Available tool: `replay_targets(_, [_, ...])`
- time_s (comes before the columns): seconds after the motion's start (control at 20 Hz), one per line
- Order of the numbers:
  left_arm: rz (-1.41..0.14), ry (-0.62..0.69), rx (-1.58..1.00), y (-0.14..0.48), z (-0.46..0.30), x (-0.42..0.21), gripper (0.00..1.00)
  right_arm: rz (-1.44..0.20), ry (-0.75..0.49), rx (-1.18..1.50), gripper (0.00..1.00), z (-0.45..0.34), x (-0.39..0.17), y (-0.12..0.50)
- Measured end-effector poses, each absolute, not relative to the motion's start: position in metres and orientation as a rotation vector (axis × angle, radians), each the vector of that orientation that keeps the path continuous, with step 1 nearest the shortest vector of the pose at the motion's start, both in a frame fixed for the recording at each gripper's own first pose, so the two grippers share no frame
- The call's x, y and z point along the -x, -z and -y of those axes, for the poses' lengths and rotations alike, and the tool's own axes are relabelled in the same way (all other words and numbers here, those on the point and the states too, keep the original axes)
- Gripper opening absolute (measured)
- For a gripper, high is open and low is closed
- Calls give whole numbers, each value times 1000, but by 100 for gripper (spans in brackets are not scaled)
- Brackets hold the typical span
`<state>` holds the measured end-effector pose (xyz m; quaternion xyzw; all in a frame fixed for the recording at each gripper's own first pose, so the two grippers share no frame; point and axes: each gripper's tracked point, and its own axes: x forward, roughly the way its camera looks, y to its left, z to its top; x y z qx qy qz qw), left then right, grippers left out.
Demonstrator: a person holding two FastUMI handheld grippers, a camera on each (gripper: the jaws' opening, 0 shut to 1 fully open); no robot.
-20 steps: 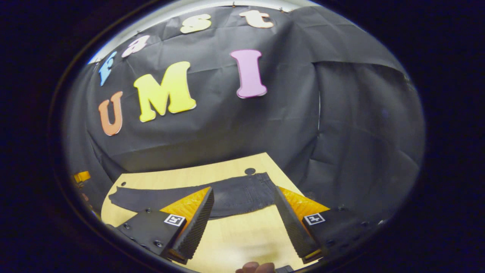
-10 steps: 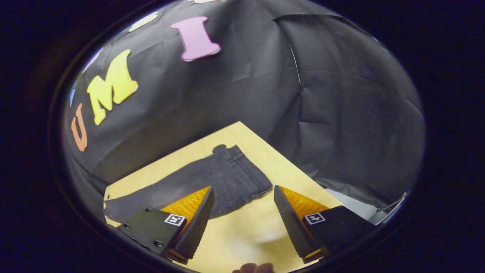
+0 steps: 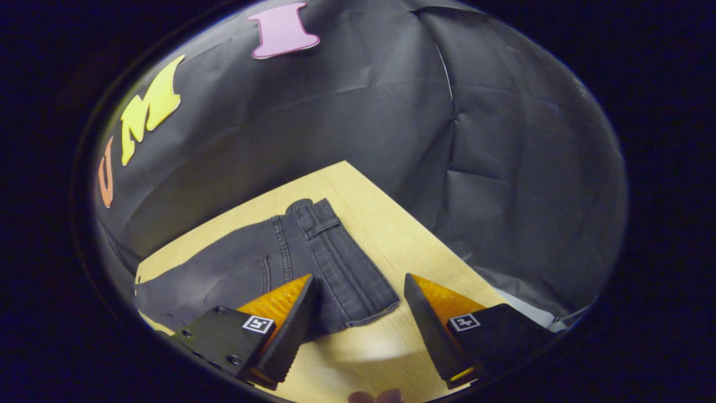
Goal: Grasp the waist and the cuffs of the jeans and fold them to make the two legs overlap; first hold the waist and fold one-third of the jeans toward the cuffs, then hold the cuffs and fold the remaining one-third in the same direction to finish folding.
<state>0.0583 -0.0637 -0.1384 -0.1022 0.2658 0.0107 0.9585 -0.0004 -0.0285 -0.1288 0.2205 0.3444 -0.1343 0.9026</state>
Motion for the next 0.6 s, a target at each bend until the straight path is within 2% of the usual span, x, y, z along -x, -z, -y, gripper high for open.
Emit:
replay_targets(0.05, [-538,-22,207,137,62,-59,99,-702,275,-455,97,30,-1,131])
replay_targets(0.1, [-540,-23,216,138,62,-59,99,-712,257,-455,91,28,1,133])
replay_targets(0.15, [-546,-27,226,140,61,-58,99,-719,254,-450,94,25,2,134])
replay_targets(0.2, [-551,-31,238,142,60,-58,99,-719,256,-445,82,26,1,132])
replay_targets(0.25, [-553,-33,245,143,59,-58,99,-728,220,-479,82,16,-4,133])
replay_targets(0.35, [-551,-38,257,141,55,-58,99,-742,223,-491,53,13,-4,130])
replay_targets(0.5, [-540,-54,264,139,44,-54,99,-788,250,-487,21,12,-6,130])
replay_targets(0.6, [-528,-67,264,137,34,-50,99,-790,268,-491,17,13,-4,121])
